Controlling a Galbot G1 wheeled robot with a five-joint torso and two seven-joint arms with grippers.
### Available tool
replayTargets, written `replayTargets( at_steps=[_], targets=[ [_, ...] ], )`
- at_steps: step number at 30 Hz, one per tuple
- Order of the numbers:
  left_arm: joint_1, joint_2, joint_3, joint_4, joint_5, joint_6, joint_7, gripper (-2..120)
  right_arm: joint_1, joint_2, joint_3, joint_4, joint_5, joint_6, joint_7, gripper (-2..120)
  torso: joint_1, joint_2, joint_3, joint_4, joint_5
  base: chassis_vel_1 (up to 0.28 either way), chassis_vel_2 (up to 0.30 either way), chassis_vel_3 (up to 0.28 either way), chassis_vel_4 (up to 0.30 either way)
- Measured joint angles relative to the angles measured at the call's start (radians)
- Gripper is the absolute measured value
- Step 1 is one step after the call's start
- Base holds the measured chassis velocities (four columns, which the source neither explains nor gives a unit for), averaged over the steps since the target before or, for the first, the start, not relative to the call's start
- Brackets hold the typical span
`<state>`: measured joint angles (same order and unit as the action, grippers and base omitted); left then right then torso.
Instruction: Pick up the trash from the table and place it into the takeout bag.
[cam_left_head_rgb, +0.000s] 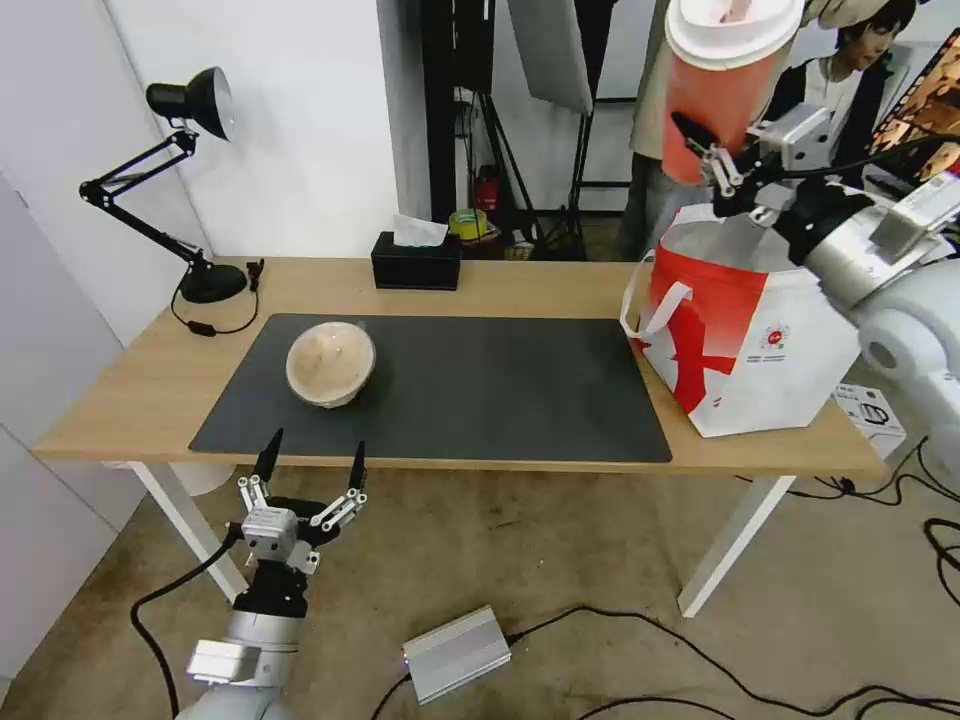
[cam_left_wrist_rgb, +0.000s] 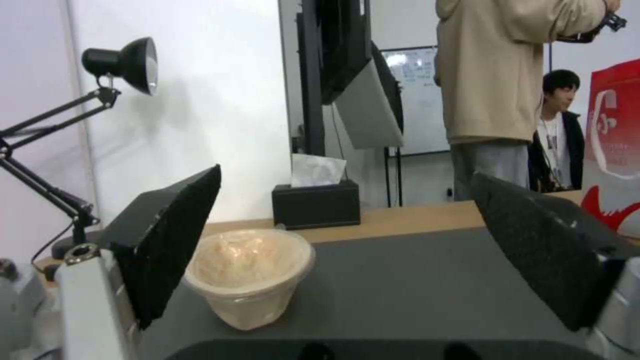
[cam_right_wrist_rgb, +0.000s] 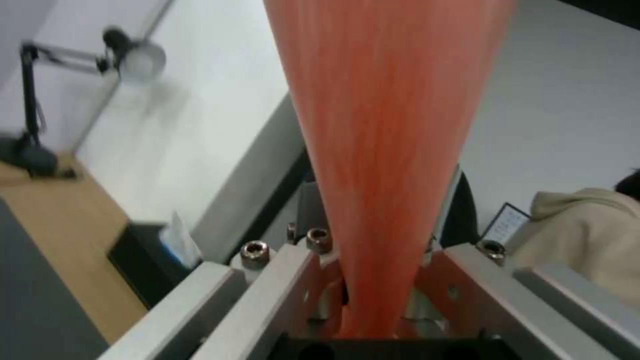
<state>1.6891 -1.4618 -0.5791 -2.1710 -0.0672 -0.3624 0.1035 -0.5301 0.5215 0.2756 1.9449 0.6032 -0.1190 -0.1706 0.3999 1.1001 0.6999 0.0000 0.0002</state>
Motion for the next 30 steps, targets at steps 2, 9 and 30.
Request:
replayTargets(
  at_steps=[2,9,30],
  targets=[
    [0.001,0.002,0.0,-0.001,-0.003,-0.001,0.0,100,0.0,-0.034,0.001,-0.021,-0.005,0.002,-0.022,4,0.0,0.0,0.0,0.0,-0.0001,0.0,0.0,0.0,0.0],
    [0.005,0.003,0.003,-0.006,-0.009,-0.006,0.003,100,0.03,-0.104,-0.013,-0.098,-0.036,0.021,-0.088,4,0.0,0.0,0.0,0.0001,-0.0001,0.0,0.0,0.0,0.0],
    [-0.003,0.012,0.002,-0.006,-0.034,-0.023,0.02,100,0.099,-0.194,-0.068,-0.31,-0.207,0.022,-0.234,4,0.0,0.0,0.0,0.0,0.0,0.0,0.0,0.0,0.0]
  ],
)
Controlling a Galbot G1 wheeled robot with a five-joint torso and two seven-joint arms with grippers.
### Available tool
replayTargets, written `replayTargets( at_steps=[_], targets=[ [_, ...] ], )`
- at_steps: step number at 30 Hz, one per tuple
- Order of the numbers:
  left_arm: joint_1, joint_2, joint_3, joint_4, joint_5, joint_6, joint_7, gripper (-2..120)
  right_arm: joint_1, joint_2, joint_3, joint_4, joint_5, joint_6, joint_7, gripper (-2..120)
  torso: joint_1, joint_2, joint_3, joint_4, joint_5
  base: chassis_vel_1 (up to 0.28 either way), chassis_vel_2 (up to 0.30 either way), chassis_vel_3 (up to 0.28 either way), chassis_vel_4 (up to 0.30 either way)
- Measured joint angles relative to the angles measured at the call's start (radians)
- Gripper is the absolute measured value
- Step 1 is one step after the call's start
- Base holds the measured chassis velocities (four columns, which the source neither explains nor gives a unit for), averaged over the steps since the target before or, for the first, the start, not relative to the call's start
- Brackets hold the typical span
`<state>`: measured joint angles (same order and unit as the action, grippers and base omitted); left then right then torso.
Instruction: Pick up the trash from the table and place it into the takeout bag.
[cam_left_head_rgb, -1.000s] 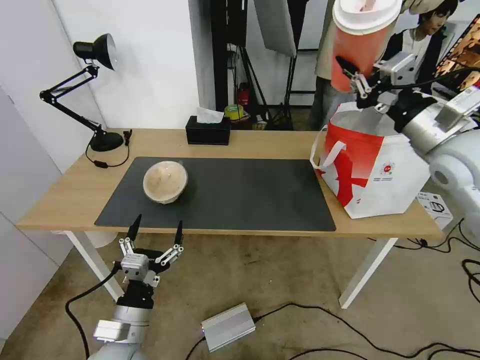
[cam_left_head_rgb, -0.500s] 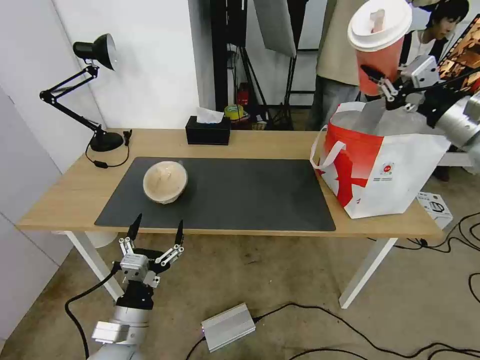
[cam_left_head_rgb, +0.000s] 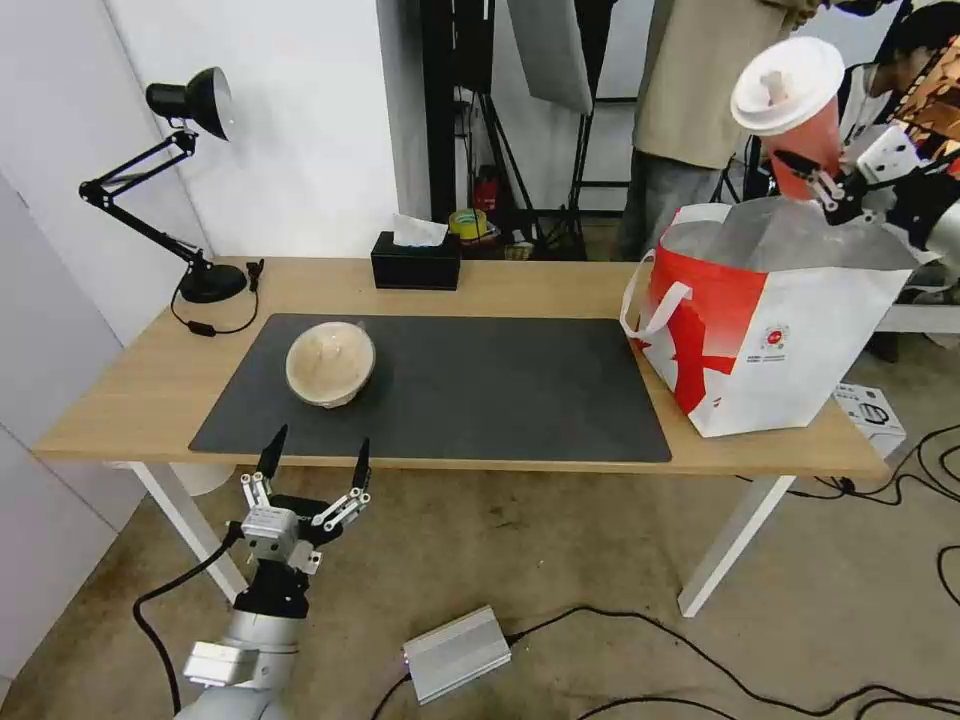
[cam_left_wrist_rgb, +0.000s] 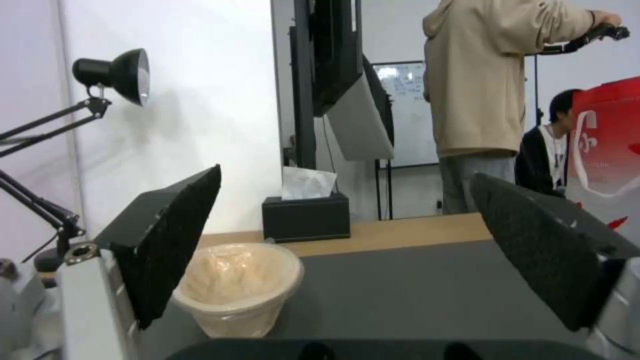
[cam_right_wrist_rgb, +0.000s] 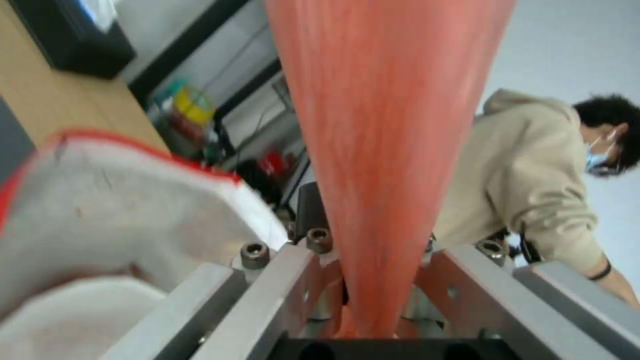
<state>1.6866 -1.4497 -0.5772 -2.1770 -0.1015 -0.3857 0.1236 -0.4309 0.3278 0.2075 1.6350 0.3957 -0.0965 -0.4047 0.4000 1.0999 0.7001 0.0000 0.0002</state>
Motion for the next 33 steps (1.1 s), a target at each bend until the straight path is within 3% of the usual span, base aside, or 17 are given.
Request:
replayTargets(
  at_steps=[8,17,33],
  targets=[
    [0.006,0.001,-0.001,-0.006,-0.004,-0.006,0.0,100,0.028,-0.006,-0.024,-0.042,-0.054,-0.023,-0.057,4,0.0,0.0,0.0,0.0,-0.0001,0.0,0.0,0.0,0.0],
    [0.007,0.011,-0.011,-0.014,-0.015,-0.012,0.0,100,0.066,0.036,-0.063,-0.09,-0.142,-0.038,-0.078,4,0.0,0.0,0.0,0.0,-0.0001,0.0,0.0,0.0,0.0],
    [0.004,0.003,-0.017,-0.008,-0.022,-0.016,0.0,100,0.255,0.11,-0.261,-0.221,-0.213,-0.021,-0.095,4,0.0,0.0,0.0,0.0001,-0.0003,0.0,0.0,0.0,0.0]
  ],
)
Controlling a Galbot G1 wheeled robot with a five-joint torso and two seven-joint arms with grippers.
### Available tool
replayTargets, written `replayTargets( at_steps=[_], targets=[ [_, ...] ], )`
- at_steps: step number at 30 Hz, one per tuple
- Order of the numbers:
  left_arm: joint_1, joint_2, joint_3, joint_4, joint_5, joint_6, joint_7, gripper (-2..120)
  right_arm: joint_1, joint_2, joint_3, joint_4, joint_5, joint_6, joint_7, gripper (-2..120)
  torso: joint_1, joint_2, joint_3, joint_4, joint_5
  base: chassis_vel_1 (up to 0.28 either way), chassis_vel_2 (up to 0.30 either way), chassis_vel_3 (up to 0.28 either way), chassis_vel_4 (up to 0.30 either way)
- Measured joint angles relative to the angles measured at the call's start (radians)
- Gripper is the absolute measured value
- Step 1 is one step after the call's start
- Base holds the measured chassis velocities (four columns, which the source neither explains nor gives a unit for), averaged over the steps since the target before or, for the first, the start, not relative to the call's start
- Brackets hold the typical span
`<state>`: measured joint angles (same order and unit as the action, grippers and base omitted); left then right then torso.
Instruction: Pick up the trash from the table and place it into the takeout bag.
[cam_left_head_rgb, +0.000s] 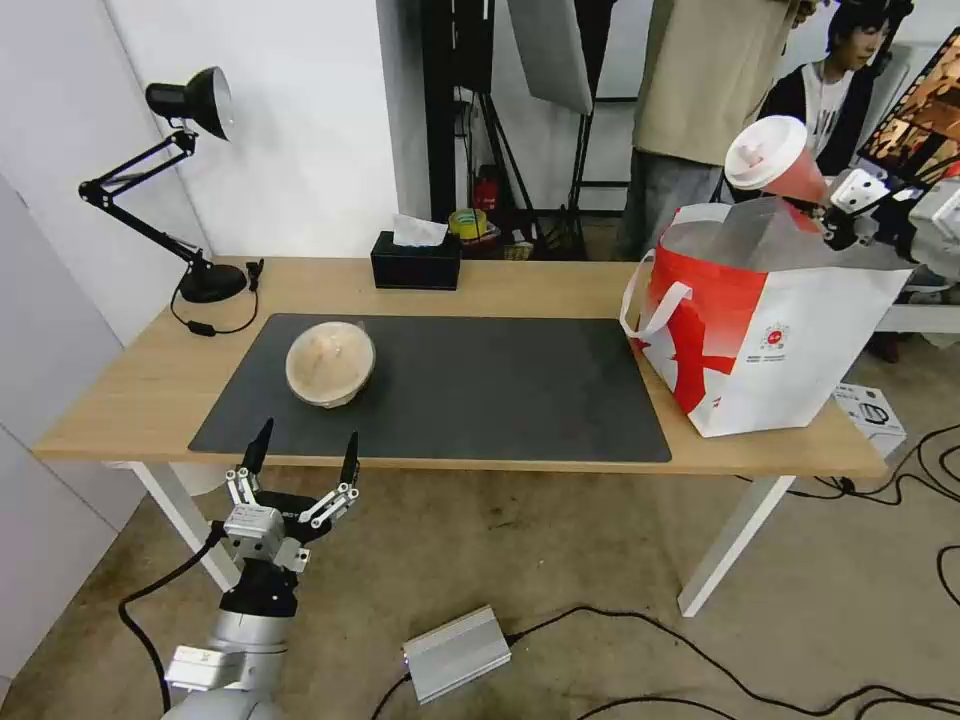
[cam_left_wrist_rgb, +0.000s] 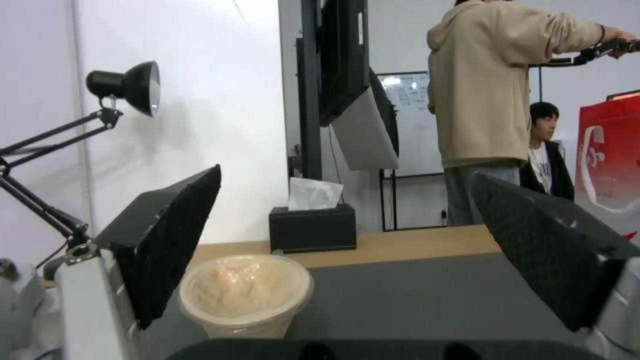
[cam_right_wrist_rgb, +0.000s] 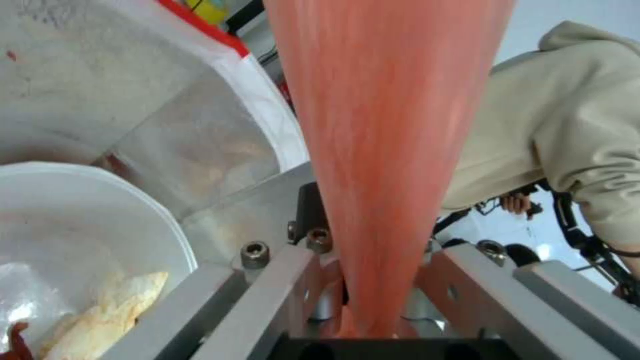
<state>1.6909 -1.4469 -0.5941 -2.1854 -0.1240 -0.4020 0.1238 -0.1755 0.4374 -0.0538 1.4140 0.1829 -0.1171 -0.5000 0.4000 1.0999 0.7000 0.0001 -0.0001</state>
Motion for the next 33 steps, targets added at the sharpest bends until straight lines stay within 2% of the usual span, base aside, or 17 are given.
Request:
replayTargets(
  at_steps=[13,33],
  targets=[
    [0.017,-0.006,-0.004,0.003,0.001,-0.014,0.0,100,0.12,0.041,-0.142,-0.141,-0.035,0.052,-0.032,4,0.0,0.0,0.0,-0.0001,0.0001,0.0,0.0,0.0,0.0],
    [0.02,-0.005,-0.004,0.008,0.003,-0.017,0.0,100,0.196,0.073,-0.207,-0.253,-0.104,0.093,-0.065,4,0.0,0.0,0.0,-0.0001,0.0001,0.0,0.0,0.0,0.0]
  ],
)
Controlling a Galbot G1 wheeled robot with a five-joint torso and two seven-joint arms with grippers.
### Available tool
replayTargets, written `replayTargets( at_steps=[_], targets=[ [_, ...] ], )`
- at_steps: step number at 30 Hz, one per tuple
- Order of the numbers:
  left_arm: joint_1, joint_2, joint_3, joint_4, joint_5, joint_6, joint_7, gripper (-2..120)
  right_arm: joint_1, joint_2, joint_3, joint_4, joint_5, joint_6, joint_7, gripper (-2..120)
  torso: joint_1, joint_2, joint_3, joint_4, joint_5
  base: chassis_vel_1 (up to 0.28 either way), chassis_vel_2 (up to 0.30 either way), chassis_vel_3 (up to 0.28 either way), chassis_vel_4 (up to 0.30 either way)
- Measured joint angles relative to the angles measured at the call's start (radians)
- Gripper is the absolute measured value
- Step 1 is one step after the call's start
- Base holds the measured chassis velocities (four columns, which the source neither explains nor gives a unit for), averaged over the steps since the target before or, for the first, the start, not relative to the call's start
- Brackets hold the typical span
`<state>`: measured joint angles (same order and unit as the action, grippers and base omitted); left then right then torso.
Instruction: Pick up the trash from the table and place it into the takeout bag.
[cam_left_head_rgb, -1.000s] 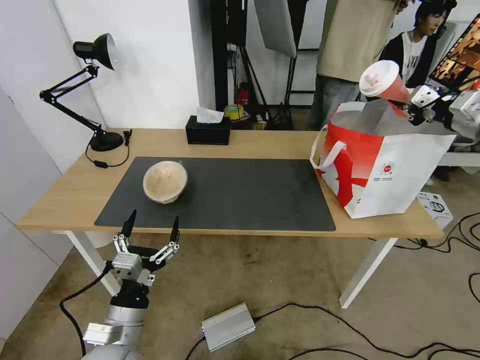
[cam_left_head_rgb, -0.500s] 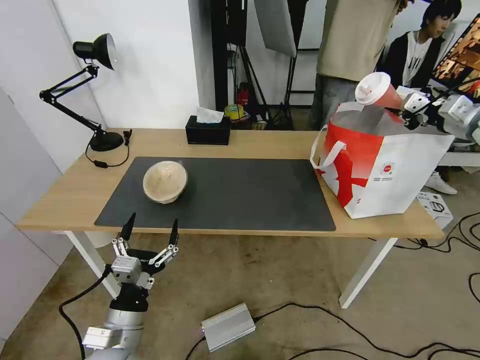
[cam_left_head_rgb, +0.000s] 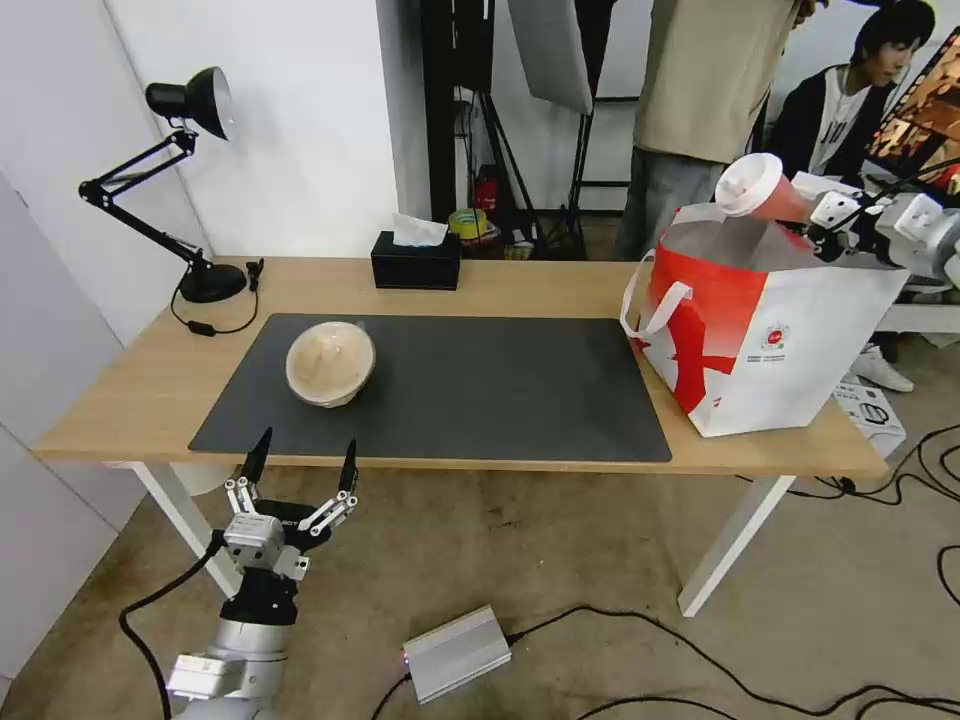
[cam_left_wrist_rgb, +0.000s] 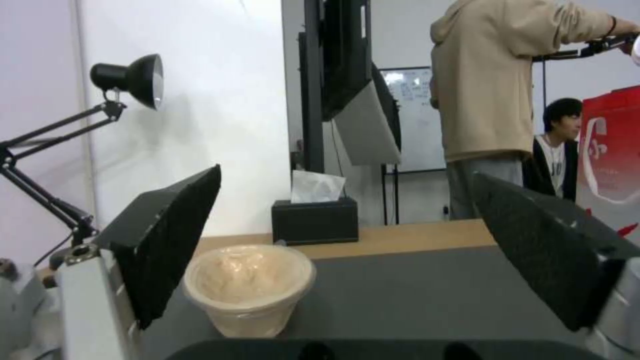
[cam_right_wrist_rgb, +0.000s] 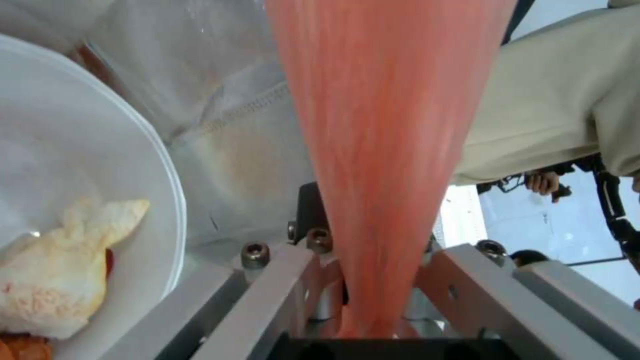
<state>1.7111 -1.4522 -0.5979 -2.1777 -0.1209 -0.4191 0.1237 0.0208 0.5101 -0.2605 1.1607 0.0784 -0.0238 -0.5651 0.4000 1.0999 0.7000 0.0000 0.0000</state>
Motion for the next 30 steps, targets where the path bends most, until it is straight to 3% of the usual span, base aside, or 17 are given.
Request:
replayTargets(
  at_steps=[30],
  targets=[
    [0.015,-0.003,-0.009,0.0,-0.009,-0.019,0.0,100,0.043,0.049,-0.053,-0.046,-0.099,0.0,-0.02,6,0.0,0.0,0.0,0.0,0.0,0.0,0.0,0.0,0.0]
  ],
)
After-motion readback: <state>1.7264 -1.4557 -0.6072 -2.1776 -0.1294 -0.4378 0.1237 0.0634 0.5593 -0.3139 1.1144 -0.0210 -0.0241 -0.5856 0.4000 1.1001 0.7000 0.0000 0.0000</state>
